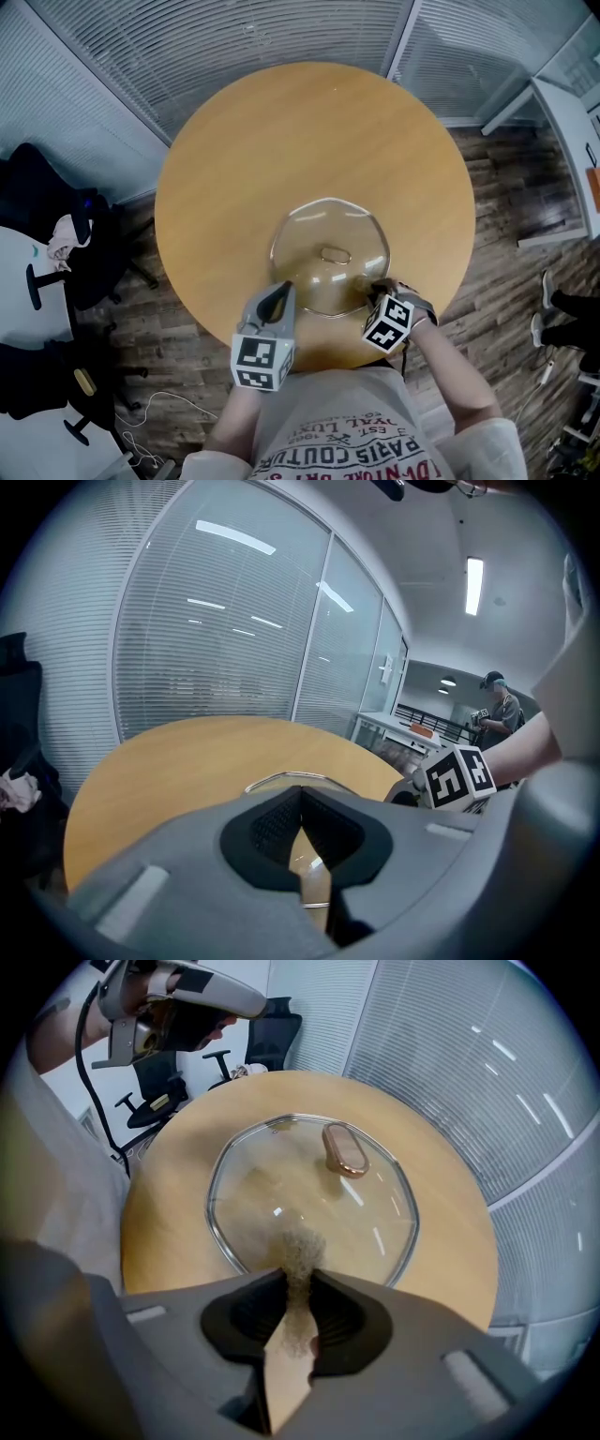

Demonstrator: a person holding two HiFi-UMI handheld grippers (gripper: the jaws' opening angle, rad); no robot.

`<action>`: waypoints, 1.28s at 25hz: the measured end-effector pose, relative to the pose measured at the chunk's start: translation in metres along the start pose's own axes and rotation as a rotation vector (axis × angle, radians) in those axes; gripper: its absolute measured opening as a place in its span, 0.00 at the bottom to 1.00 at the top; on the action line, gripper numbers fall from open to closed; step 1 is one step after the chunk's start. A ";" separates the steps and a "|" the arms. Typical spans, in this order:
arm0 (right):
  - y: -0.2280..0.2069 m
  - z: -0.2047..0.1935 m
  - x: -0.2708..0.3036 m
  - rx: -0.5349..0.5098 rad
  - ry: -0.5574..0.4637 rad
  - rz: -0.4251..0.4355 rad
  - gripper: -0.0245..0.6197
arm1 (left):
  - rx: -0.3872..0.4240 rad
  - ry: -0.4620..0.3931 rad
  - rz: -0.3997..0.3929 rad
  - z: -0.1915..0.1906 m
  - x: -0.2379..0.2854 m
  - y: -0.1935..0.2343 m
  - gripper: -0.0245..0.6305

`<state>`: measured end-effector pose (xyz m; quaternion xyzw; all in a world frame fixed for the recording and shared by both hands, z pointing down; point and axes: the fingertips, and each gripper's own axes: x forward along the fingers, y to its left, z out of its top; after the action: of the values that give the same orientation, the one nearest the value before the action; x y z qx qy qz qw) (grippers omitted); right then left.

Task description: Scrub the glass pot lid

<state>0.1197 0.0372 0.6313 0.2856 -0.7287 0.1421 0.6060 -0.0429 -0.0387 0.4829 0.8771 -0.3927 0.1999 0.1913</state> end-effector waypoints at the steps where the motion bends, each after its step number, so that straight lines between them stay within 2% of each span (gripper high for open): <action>1: 0.005 0.002 -0.001 0.011 0.005 0.008 0.15 | -0.002 0.000 -0.002 -0.001 -0.001 0.002 0.05; 9: 0.041 0.018 -0.002 0.140 0.003 0.085 0.15 | -0.006 0.001 -0.008 -0.009 -0.011 0.015 0.05; 15: 0.061 0.027 -0.005 0.164 -0.013 0.154 0.15 | -0.024 -0.004 0.005 -0.011 -0.014 0.021 0.05; 17: 0.058 0.026 -0.010 0.178 -0.021 0.171 0.15 | -0.029 -0.002 0.007 -0.011 -0.013 0.020 0.05; 20: 0.040 0.022 -0.018 0.162 -0.034 0.141 0.15 | -0.029 -0.010 0.016 -0.005 -0.012 0.016 0.05; 24: 0.002 0.021 -0.029 0.075 -0.064 0.085 0.15 | -0.029 -0.020 0.046 0.003 -0.012 0.012 0.05; 28: -0.030 0.037 -0.036 -0.122 -0.132 0.099 0.15 | -0.055 -0.021 0.092 0.007 -0.008 0.010 0.05; 32: -0.073 0.051 -0.030 -0.289 -0.138 0.036 0.15 | -0.081 -0.008 0.135 0.007 0.000 0.006 0.05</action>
<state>0.1244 -0.0417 0.5802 0.1915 -0.7864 0.0268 0.5867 -0.0459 -0.0457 0.4784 0.8409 -0.4595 0.1926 0.2112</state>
